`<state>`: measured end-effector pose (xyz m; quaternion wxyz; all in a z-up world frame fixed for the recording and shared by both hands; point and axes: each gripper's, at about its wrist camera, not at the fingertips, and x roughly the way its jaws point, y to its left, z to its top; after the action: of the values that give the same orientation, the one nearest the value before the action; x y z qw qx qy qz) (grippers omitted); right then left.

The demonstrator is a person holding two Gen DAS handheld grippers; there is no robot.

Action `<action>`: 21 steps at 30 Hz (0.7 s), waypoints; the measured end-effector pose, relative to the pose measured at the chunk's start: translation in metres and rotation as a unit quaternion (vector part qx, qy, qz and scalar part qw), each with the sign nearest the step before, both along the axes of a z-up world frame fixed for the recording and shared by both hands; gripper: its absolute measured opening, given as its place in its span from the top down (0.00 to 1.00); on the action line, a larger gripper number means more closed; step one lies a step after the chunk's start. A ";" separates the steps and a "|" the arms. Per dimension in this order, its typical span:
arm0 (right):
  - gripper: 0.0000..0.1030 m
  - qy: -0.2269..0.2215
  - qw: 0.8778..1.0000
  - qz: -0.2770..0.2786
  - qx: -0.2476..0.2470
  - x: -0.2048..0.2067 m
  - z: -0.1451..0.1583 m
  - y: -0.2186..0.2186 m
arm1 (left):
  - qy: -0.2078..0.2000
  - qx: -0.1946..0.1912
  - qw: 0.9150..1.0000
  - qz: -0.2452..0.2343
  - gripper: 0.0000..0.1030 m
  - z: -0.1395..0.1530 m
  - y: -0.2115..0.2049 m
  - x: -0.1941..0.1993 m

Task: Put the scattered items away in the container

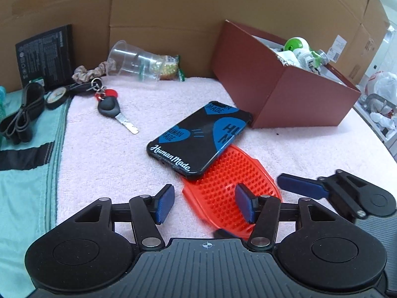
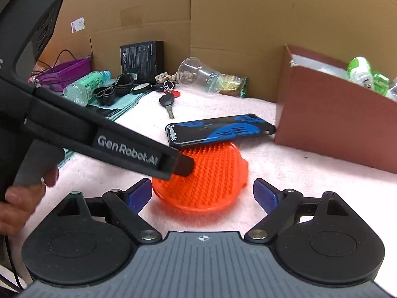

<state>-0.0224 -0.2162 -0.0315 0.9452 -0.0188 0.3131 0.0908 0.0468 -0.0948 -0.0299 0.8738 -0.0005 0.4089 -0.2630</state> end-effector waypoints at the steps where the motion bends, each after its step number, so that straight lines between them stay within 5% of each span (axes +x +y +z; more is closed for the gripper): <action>1: 0.12 0.003 1.000 0.000 0.001 0.004 -0.001 0.000 | -0.001 0.001 1.000 -0.007 0.36 -0.001 -0.002 0.000; 7: 0.09 0.014 1.000 -0.013 0.007 0.021 -0.009 -0.001 | -0.011 0.014 1.000 -0.018 0.47 -0.002 -0.007 0.001; 12: 0.10 0.010 1.000 -0.009 0.005 0.012 -0.008 -0.002 | -0.002 0.003 1.000 -0.029 0.36 -0.001 -0.005 -0.010; 15: 0.11 0.009 1.000 -0.007 0.003 0.003 -0.006 -0.004 | -0.008 0.012 0.999 -0.031 0.51 0.001 -0.008 -0.021; 21: 0.13 -0.003 1.000 -0.014 -0.001 -0.026 0.006 -0.011 | -0.019 0.015 0.999 -0.031 0.59 0.012 -0.017 -0.048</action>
<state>-0.0485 -0.2270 -0.0259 0.9473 -0.0159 0.3107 0.0768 -0.0009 -0.1117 -0.0179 0.8727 0.0305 0.3961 -0.2837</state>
